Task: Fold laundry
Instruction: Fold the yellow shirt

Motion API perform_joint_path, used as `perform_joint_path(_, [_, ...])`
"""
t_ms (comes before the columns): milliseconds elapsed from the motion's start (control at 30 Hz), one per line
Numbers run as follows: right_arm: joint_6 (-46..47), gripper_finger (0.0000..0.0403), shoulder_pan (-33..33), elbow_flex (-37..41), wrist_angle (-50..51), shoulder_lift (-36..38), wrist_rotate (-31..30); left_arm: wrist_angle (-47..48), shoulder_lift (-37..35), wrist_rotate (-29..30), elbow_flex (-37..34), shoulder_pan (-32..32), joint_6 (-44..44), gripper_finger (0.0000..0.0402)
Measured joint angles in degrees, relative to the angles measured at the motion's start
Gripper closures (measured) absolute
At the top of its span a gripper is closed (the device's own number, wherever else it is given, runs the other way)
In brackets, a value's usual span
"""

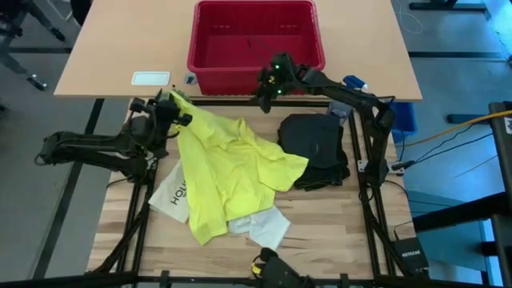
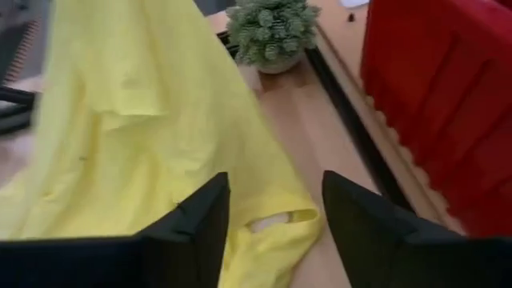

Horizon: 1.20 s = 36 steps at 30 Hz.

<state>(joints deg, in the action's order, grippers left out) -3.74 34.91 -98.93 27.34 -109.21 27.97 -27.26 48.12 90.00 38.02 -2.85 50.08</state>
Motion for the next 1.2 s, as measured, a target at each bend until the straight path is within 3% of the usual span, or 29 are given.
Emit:
perform_joint_path(233, [-1.37, 0.0196, 1.55, -4.16, 13.56, 0.08, 11.75, -0.35, -4.29, 0.00, 0.00, 0.00, 0.79, 0.0200])
perform_joint_path(400, [-7.34, 0.0207, -1.82, -4.37, 23.49, 0.52, 14.18, -0.33, -7.49, 0.02, 0.00, 0.00, 0.57, 0.0178])
perform_joint_path(600, [-8.84, 0.0226, -6.58, -4.37, 22.44, 3.57, 12.78, -0.42, -10.42, 0.04, 0.00, 1.42, -6.45, 0.0172])
perform_joint_path(800, [-8.71, 0.0236, -8.43, -4.37, 19.37, 6.63, 9.59, -0.22, -10.58, 0.02, 0.00, 4.30, -5.26, 0.0169])
perform_joint_path(967, [-8.30, 0.0236, -8.28, -4.37, 19.37, 8.09, 8.57, -0.42, -10.76, 0.04, 0.00, 9.51, -15.45, 0.0159])
perform_joint_path(1200, [-8.80, 0.0237, -8.28, -4.40, 23.22, 8.87, 7.29, -0.69, -10.98, 0.02, 0.00, 14.84, -9.53, 0.0162])
